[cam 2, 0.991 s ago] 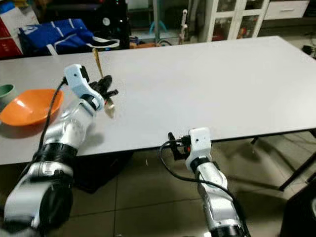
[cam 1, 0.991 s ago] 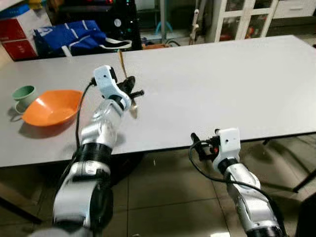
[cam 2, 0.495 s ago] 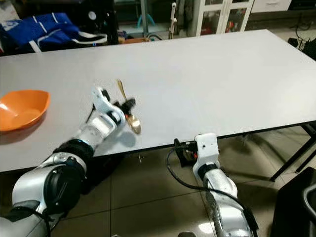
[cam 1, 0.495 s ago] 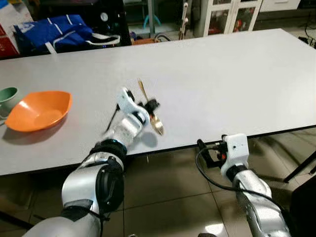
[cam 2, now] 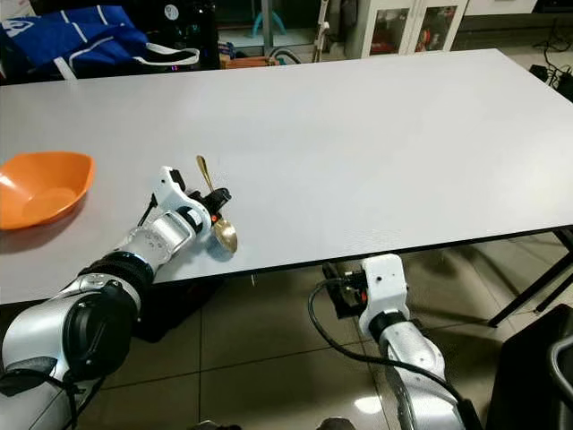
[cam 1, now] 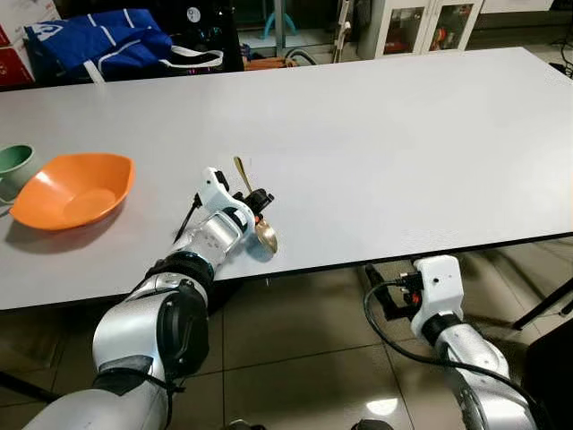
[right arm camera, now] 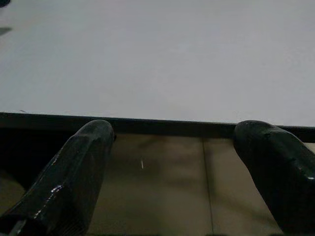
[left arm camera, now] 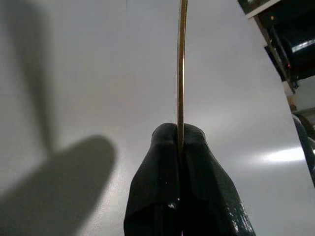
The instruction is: Setting the table
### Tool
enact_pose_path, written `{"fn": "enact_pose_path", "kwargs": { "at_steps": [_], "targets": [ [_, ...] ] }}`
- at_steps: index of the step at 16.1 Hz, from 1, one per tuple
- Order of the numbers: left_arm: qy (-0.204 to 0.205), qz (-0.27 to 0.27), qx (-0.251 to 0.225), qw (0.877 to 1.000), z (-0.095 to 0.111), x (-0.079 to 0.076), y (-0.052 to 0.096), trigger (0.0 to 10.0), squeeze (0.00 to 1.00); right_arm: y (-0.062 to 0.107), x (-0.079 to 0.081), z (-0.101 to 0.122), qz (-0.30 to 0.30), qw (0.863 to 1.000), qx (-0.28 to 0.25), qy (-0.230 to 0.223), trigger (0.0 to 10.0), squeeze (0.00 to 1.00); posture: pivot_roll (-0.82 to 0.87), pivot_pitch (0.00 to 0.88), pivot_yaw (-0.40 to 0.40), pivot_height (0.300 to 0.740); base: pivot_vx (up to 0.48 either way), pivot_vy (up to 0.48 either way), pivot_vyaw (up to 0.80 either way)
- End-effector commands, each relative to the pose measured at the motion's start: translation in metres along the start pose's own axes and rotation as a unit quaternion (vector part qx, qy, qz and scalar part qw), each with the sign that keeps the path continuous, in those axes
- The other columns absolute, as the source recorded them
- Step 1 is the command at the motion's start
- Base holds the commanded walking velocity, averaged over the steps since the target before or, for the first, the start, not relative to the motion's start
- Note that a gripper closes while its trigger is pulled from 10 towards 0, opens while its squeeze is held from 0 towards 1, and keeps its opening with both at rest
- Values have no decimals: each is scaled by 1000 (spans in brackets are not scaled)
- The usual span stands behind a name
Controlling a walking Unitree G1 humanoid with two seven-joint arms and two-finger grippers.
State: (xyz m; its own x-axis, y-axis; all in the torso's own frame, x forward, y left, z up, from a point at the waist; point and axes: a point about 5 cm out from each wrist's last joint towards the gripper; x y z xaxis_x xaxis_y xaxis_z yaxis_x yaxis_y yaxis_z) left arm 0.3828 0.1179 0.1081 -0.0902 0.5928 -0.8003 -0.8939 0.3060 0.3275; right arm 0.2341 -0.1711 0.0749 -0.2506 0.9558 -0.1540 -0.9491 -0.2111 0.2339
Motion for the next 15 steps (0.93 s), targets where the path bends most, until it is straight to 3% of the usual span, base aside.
{"fn": "enact_pose_path", "kwargs": {
  "at_steps": [1, 4, 10, 15],
  "targets": [
    [-15, -7, 4, 1000, 0, -10, -3, 0, 0, 5, -2, 3, -2, 1000, 1, 4, 10000, 0, -381, 99, 79, 740, 0, 0, 0],
    [-43, -13, 34, 998, -19, -14, -5, 0, 0, 15, -5, 2, -10, 1000, 8, 10, 10000, 0, -414, 114, 80, 740, 0, 0, 0],
    [-57, -34, 30, 997, -28, -33, -11, 0, 0, 36, -11, 1, -21, 999, 26, 23, 10000, 0, -482, 146, 77, 740, 0, 0, 0],
    [-52, -4, 11, 999, -30, -22, -9, 0, 0, 47, -13, 0, -19, 999, 41, 27, 10000, 0, -488, 168, 67, 740, 0, 0, 0]
  ]
}}
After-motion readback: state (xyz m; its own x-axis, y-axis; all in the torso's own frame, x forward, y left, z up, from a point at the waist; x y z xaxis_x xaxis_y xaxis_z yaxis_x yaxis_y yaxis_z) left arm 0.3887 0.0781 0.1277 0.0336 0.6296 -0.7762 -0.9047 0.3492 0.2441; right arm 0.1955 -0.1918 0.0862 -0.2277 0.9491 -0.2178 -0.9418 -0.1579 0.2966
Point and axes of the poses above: a point about 5 cm out from each wrist's last joint towards the gripper, its own y axis pointing back from the gripper into the wrist, its own z axis along the axis of the wrist's last joint, x = y × z, and after that the axes turned 6 degrees about y, right-handed
